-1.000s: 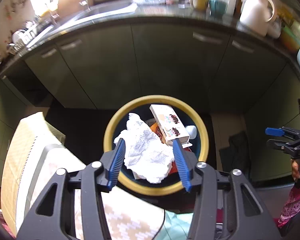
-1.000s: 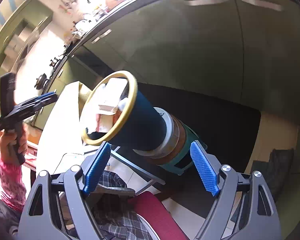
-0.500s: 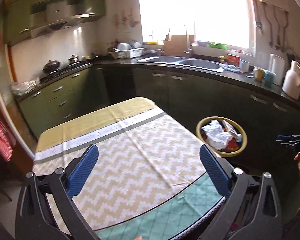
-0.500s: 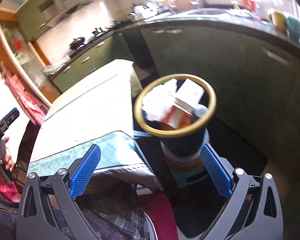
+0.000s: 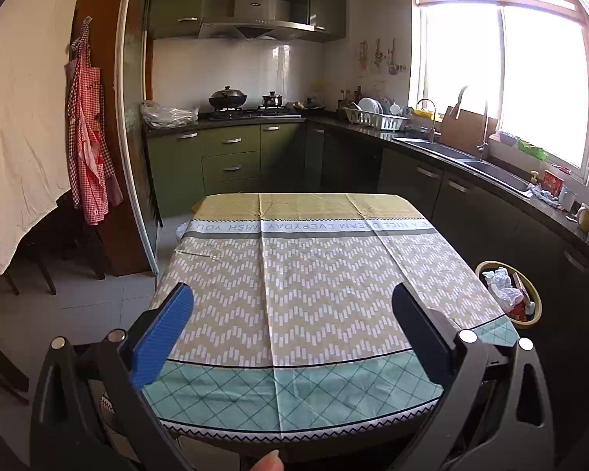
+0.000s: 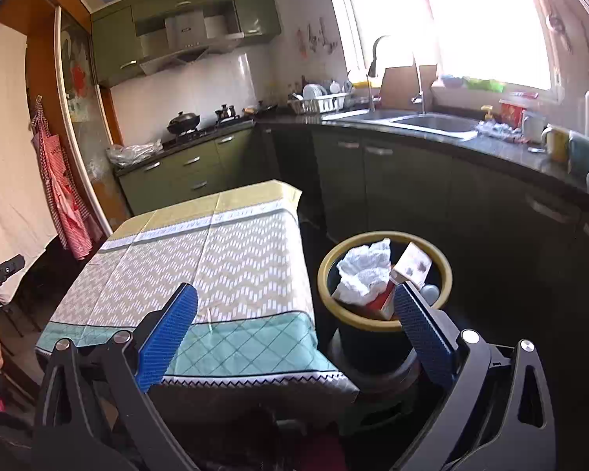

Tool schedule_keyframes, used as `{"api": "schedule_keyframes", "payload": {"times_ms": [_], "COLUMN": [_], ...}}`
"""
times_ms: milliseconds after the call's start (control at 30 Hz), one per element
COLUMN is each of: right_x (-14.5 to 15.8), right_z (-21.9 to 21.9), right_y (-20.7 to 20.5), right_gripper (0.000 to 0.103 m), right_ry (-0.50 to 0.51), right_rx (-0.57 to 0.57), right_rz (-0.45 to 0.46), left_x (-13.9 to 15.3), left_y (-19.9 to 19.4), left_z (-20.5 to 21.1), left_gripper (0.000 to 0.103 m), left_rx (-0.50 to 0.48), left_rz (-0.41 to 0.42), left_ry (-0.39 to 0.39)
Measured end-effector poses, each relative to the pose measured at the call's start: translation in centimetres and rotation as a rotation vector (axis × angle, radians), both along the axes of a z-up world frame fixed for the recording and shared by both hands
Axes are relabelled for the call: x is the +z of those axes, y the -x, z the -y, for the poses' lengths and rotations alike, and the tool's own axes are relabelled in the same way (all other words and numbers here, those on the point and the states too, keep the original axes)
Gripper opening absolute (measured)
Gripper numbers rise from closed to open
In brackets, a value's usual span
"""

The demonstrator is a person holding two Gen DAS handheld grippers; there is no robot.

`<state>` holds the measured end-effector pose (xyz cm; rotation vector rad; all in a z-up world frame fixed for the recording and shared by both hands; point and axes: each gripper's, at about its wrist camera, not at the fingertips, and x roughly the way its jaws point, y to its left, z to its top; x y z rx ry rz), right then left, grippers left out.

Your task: Collect trash

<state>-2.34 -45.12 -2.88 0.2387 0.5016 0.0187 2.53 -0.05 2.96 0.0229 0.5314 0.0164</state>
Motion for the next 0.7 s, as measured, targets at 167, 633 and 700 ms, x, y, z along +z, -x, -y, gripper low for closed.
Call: {"api": "schedule_keyframes", "payload": {"times_ms": [167, 633, 700], "right_x": [0.9, 1.3, 1.4], "right_z": [-0.9, -2.6, -2.6], "right_y": [0.8, 2.3, 2.4], "right_gripper": [0.098, 0.098, 0.099], "right_ry": [0.073, 0.184, 0.189], "right_rx": [-0.045, -0.028, -0.028], "right_rz": [0.026, 0.047, 0.051], "left_x": [0.2, 0.1, 0.0], "left_y": [0.7, 2.3, 2.5], "left_z": [-1.0, -1.4, -1.6], "left_gripper": [0.096, 0.096, 0.096], "left_rx": [0.014, 0.025, 0.036], "left_rz": [0.003, 0.008, 0.009], "left_ry": [0.024, 0.039, 0.035]}}
